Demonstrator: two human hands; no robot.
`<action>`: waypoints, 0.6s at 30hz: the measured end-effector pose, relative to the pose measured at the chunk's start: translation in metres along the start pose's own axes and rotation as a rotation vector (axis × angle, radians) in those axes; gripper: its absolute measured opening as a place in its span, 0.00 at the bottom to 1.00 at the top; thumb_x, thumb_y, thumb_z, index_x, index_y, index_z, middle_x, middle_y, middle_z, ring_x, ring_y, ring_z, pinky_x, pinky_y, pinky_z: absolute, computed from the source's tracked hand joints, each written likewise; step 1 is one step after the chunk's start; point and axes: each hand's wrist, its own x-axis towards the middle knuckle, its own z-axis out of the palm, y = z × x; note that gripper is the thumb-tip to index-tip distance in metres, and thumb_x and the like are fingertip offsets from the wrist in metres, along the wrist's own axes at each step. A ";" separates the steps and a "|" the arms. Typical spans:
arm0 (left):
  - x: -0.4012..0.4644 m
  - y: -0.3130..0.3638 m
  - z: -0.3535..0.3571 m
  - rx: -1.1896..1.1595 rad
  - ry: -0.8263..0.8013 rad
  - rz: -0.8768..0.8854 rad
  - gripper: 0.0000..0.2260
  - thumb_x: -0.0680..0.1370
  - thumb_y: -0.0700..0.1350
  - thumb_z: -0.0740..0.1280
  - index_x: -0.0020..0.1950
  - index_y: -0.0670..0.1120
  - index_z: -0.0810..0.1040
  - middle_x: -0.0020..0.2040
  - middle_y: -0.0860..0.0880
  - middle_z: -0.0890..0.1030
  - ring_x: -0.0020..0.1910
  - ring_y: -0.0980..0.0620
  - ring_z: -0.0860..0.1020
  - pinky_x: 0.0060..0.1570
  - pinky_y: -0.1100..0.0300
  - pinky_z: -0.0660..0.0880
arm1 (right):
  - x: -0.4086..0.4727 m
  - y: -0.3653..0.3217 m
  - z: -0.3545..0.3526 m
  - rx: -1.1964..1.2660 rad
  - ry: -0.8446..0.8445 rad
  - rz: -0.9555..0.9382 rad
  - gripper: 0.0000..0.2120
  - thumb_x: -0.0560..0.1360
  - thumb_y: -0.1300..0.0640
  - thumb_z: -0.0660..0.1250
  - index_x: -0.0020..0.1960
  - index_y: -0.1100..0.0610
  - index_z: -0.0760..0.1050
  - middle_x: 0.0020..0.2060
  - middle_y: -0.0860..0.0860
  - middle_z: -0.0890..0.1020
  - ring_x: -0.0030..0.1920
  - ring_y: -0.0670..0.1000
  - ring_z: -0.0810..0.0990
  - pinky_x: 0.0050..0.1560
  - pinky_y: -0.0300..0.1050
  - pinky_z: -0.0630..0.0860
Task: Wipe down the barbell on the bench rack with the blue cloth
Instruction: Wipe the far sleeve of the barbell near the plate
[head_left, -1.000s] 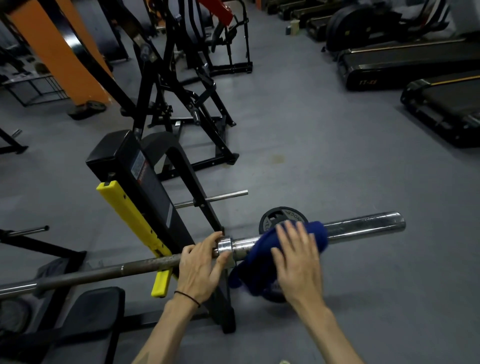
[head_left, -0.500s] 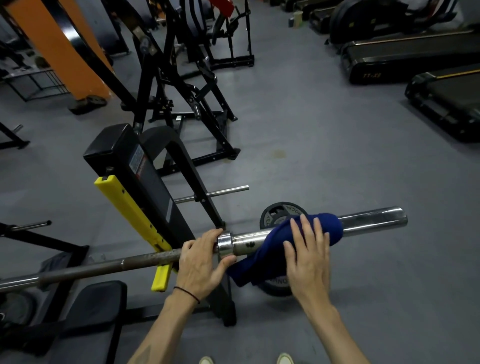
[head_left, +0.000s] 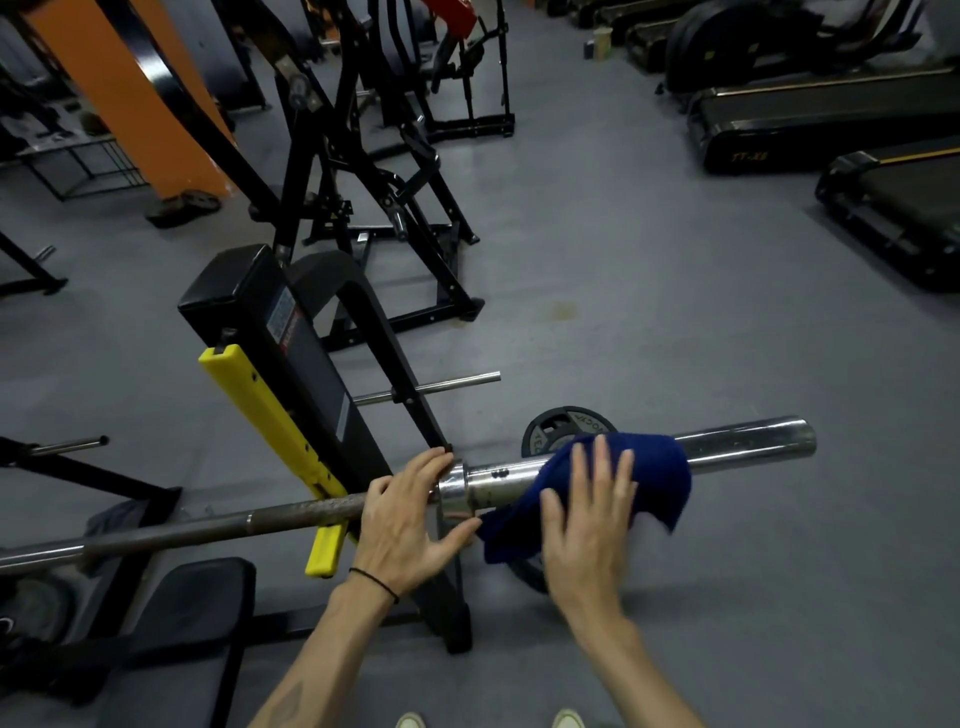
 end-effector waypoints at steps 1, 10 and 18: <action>-0.001 -0.002 0.001 -0.004 0.002 0.009 0.34 0.73 0.66 0.69 0.72 0.50 0.69 0.70 0.52 0.74 0.61 0.55 0.76 0.55 0.54 0.71 | -0.009 -0.014 0.007 0.021 -0.047 -0.059 0.30 0.85 0.44 0.53 0.82 0.58 0.59 0.83 0.54 0.56 0.84 0.59 0.47 0.82 0.57 0.41; 0.002 0.006 0.002 0.014 0.066 -0.126 0.24 0.79 0.67 0.57 0.66 0.52 0.71 0.48 0.56 0.79 0.43 0.56 0.76 0.50 0.58 0.67 | 0.019 0.039 -0.020 -0.055 0.017 -0.053 0.27 0.86 0.46 0.52 0.80 0.57 0.65 0.82 0.53 0.62 0.83 0.56 0.52 0.80 0.64 0.54; -0.003 -0.003 0.001 -0.031 0.008 0.028 0.32 0.74 0.65 0.67 0.72 0.49 0.68 0.71 0.50 0.72 0.59 0.56 0.75 0.55 0.56 0.69 | 0.000 0.028 -0.013 -0.107 -0.174 -0.452 0.27 0.85 0.46 0.55 0.83 0.51 0.60 0.84 0.49 0.56 0.83 0.55 0.52 0.79 0.60 0.54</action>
